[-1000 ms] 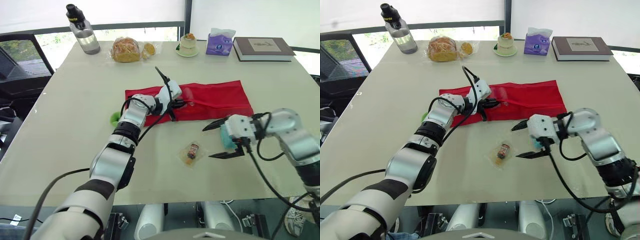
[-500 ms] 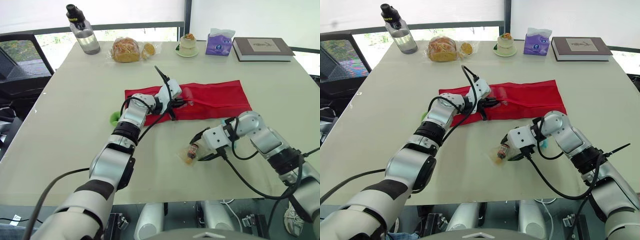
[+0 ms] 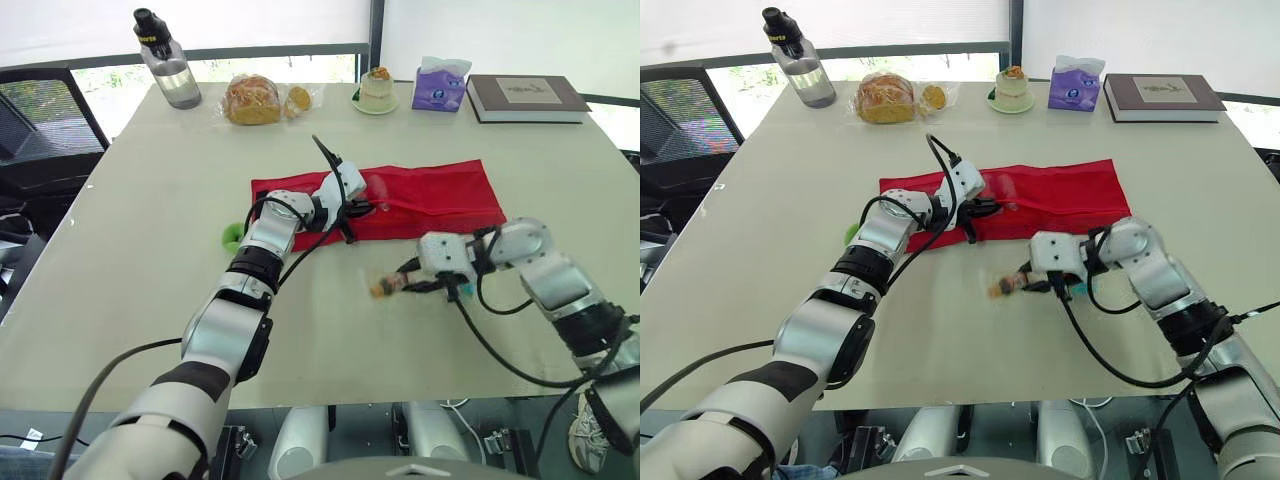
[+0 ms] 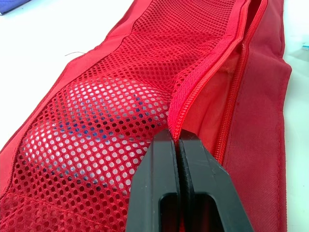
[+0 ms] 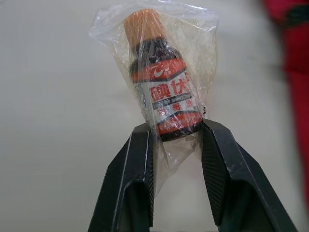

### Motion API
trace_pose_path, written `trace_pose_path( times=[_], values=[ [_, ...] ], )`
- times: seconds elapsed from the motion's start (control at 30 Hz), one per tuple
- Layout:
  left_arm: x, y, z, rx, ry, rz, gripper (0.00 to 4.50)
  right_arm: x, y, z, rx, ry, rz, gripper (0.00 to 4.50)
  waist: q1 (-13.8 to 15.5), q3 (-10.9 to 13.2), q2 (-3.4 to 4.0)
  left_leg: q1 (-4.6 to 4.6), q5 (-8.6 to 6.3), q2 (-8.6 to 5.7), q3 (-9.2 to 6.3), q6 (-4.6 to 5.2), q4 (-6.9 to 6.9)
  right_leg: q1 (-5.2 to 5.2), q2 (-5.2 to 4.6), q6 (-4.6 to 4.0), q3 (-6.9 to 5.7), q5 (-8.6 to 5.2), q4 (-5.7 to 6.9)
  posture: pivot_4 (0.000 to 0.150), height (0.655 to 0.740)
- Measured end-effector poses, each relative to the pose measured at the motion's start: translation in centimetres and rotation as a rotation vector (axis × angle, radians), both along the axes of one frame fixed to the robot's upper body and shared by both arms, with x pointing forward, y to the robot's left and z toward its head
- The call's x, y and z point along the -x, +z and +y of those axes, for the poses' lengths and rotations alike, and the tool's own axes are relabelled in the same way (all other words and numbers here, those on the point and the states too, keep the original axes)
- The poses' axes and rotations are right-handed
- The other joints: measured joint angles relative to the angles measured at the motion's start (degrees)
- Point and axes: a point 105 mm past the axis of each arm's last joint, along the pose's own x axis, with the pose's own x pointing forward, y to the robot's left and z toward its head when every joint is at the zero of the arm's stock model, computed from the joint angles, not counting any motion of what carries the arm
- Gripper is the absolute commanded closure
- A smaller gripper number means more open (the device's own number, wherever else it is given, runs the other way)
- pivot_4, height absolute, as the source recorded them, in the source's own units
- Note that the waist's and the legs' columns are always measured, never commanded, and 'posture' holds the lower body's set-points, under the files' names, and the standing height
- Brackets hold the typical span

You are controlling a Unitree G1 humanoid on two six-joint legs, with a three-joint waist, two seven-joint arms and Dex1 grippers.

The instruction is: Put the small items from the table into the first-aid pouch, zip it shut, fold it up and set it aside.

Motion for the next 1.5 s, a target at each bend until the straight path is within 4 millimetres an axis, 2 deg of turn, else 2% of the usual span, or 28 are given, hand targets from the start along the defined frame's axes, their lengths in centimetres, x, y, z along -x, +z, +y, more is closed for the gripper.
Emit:
trace_pose_path(
  times=[0.13, 0.23, 0.33, 0.37, 0.57, 0.73, 1.03, 1.2, 1.37, 1.5],
  values=[
    [0.0, 0.0, 0.0, 0.0, -0.002, 0.002, 4.5, -1.8, 0.3, -3.1, 0.039, -0.235, -0.051, 3.66, 0.0, 0.0, 0.0, -0.01, 0.0, 0.0, 0.01, 0.0, -0.03, -0.01, 0.0, 0.0, 0.0, 0.0, -0.01, 0.15, 0.74],
    [0.1, 0.0, -0.1, 0.002, -0.004, 0.003, 4.5, -2.5, -0.2, -4.2, 0.033, -0.377, -0.023, 3.66, -0.1, 0.0, 0.0, -0.01, 0.0, 0.0, 0.02, 0.0, -0.04, -0.01, 0.0, -0.01, 0.02, 0.0, 0.0, 0.15, 0.74],
    [0.1, -0.1, -0.5, 0.007, -0.011, 0.005, 4.5, -3.2, -0.2, -4.7, 0.026, -0.492, -0.015, 3.66, -0.1, 0.0, 0.0, 0.0, 0.0, 0.0, 0.03, 0.01, -0.03, -0.01, 0.0, -0.01, 0.03, 0.0, 0.02, 0.15, 0.74],
    [0.2, -0.1, -0.9, 0.014, -0.019, 0.01, 4.5, -3.6, 0.0, -4.9, 0.022, -0.585, 0.001, 3.66, -0.1, 0.0, 0.0, 0.0, 0.0, 0.0, 0.02, 0.0, -0.02, -0.01, 0.0, -0.01, 0.03, 0.0, 0.02, 0.15, 0.74],
    [0.5, -0.1, -1.8, 0.027, -0.037, 0.018, 4.5, -4.5, 0.1, -4.2, 0.039, -0.78, 0.041, 3.66, 0.0, 0.0, 0.01, -0.04, 0.0, -0.01, -0.01, 0.01, -0.02, -0.02, -0.01, -0.01, 0.0, 0.0, 0.0, 0.15, 0.74],
    [0.6, 0.3, -2.3, 0.033, -0.045, 0.015, 4.5, -4.4, -0.3, -3.3, 0.058, -0.831, 0.069, 3.66, 0.0, 0.0, 0.01, -0.05, -0.01, -0.02, 0.0, 0.01, -0.04, -0.02, -0.02, -0.01, 0.0, 0.0, -0.02, 0.15, 0.74],
    [1.0, 0.3, -3.3, 0.062, -0.04, 0.019, 4.5, -4.0, -0.4, -2.4, 0.104, -0.741, 0.033, 3.66, -0.2, 0.0, 0.0, -0.03, 0.0, -0.02, 0.0, 0.01, -0.05, -0.03, -0.02, -0.01, 0.0, 0.0, 0.0, 0.15, 0.74],
    [1.2, 0.6, -3.6, 0.071, -0.052, 0.009, 4.5, -5.4, -0.3, -2.9, 0.062, -0.872, 0.051, 3.66, -0.3, 0.0, 0.01, -0.02, 0.0, -0.03, 0.01, 0.01, -0.04, -0.03, -0.03, -0.02, 0.02, 0.0, 0.02, 0.15, 0.74],
    [1.6, -0.1, -3.6, 0.078, -0.058, 0.033, 4.5, -7.1, 0.5, -4.8, 0.04, -1.053, 0.021, 3.66, -0.3, 0.0, 0.01, -0.03, 0.0, -0.03, 0.04, 0.01, -0.1, -0.08, -0.03, -0.03, 0.05, 0.01, 0.0, 0.15, 0.74],
    [1.7, 0.1, -3.8, 0.079, -0.066, 0.027, 4.5, -7.9, 0.3, -4.2, -0.022, -1.118, 0.06, 3.66, -0.4, 0.0, 0.02, -0.03, 0.0, -0.02, 0.07, 0.01, -0.17, -0.14, -0.03, -0.04, 0.08, 0.01, 0.02, 0.15, 0.74]
  ],
)
